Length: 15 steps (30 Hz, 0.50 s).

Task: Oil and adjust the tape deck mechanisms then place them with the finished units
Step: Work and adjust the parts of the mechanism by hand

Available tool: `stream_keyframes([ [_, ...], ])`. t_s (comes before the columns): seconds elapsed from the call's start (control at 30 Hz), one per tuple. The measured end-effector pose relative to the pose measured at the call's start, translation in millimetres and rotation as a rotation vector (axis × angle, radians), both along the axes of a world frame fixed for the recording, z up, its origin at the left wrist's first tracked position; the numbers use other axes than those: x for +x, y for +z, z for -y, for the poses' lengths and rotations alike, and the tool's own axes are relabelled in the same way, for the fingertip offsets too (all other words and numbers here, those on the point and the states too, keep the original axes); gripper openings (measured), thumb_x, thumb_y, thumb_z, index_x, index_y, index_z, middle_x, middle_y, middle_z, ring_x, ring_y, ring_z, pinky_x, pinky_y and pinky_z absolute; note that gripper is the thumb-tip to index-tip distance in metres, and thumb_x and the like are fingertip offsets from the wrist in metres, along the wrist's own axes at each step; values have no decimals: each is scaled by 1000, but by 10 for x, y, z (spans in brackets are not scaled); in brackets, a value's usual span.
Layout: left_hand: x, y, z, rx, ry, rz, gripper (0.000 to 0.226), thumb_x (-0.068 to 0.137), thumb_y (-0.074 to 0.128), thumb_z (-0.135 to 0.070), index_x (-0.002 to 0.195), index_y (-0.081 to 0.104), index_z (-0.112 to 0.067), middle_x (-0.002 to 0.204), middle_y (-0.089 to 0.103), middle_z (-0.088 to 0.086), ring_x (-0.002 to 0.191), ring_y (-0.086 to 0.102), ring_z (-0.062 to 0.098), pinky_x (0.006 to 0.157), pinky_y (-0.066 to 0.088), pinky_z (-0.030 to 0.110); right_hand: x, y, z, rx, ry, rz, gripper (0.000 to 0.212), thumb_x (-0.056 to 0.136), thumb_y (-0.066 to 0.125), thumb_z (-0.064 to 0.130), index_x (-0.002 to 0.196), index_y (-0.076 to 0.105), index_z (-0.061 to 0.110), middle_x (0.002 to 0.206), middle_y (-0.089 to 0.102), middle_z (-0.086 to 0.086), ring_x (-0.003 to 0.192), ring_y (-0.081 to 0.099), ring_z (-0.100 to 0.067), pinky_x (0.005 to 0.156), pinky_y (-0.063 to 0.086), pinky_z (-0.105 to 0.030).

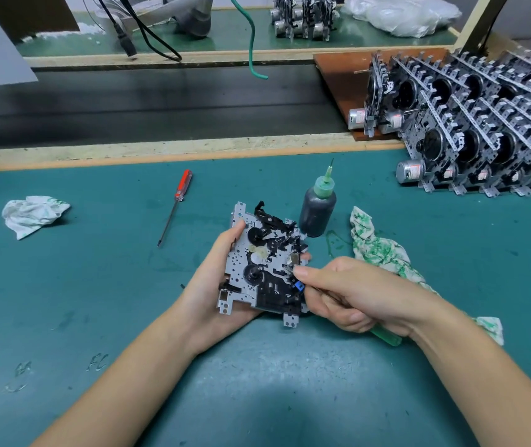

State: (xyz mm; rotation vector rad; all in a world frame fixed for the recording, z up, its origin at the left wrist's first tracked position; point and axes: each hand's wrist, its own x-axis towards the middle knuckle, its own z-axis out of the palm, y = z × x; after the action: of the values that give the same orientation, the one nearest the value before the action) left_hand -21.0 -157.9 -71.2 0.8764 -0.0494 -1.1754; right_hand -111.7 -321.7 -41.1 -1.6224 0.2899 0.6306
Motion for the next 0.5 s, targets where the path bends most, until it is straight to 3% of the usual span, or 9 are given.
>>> stream_keyframes([
  [0.3, -9, 11, -10, 0, 22, -15, 54, 92, 36, -50, 108, 73, -14, 120, 66, 13, 109, 64, 23, 86, 55, 32, -7, -17, -30, -33, -5, 47, 62, 99, 37, 40, 41, 43, 21, 30, 30, 2, 28, 20, -10, 37, 20, -14],
  [0.5, 8, 10, -7, 15, 19, -4, 58, 91, 38, -51, 121, 65, -10, 126, 61, 17, 115, 60, 27, 94, 51, 36, -12, -13, -19, -33, -9, 55, 61, 99, 38, 40, 41, 43, 21, 30, 29, 2, 28, 19, -10, 36, 19, -13],
])
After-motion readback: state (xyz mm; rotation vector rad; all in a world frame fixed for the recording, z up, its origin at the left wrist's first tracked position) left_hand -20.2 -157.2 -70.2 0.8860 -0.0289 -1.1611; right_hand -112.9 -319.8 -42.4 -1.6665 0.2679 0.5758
